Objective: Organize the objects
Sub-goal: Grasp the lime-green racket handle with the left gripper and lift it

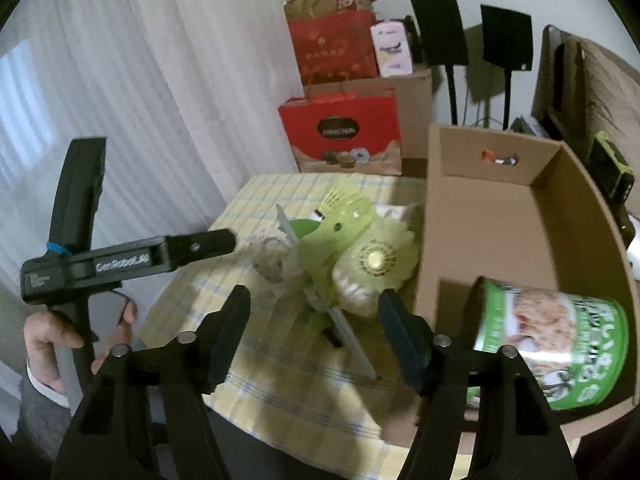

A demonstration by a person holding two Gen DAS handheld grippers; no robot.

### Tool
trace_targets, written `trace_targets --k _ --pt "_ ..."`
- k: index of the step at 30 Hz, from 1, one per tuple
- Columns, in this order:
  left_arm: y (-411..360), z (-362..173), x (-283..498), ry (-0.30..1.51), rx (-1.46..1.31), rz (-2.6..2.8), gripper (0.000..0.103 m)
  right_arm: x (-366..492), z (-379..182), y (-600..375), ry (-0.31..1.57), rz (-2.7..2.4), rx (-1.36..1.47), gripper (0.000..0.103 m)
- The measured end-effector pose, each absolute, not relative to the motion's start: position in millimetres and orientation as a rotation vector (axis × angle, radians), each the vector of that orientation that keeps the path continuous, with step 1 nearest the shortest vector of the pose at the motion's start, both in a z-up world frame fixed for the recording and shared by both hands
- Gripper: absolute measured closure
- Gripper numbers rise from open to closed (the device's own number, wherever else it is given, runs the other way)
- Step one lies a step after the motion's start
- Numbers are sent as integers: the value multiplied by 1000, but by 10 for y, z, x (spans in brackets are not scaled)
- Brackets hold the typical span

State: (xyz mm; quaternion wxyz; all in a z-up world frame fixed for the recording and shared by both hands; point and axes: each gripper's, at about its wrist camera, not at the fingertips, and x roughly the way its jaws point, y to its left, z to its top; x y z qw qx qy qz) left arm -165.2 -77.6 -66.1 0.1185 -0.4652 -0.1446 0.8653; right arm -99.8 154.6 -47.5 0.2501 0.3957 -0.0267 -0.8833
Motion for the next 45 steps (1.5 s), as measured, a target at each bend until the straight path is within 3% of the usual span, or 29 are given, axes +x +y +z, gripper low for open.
trace_targets --k 5,13,25,31,33,45 --pt "-582 -670 -1819 -330 -1347 2497 8 -1035 -554 1451 -36 -2417 1121 38" --pt "57 -766 -1965 70 -1299 2462 8 -961 -602 1513 -1 -2427 1136 38" --pt "500 -723 -1924 324 -1208 2390 10 -1028 -675 1550 -29 -2409 1150 38" --pt "602 -859 -1985 382 -1281 2358 36 -1010 -655 1566 -26 -2407 1145 38" --pt "604 -896 -2008 373 -1306 2347 55 -1001 -665 1568 -23 -2404 1146 38" --pt "179 -763 -1997 153 -1322 2357 65 -1014 -709 1514 20 -2408 1152 38"
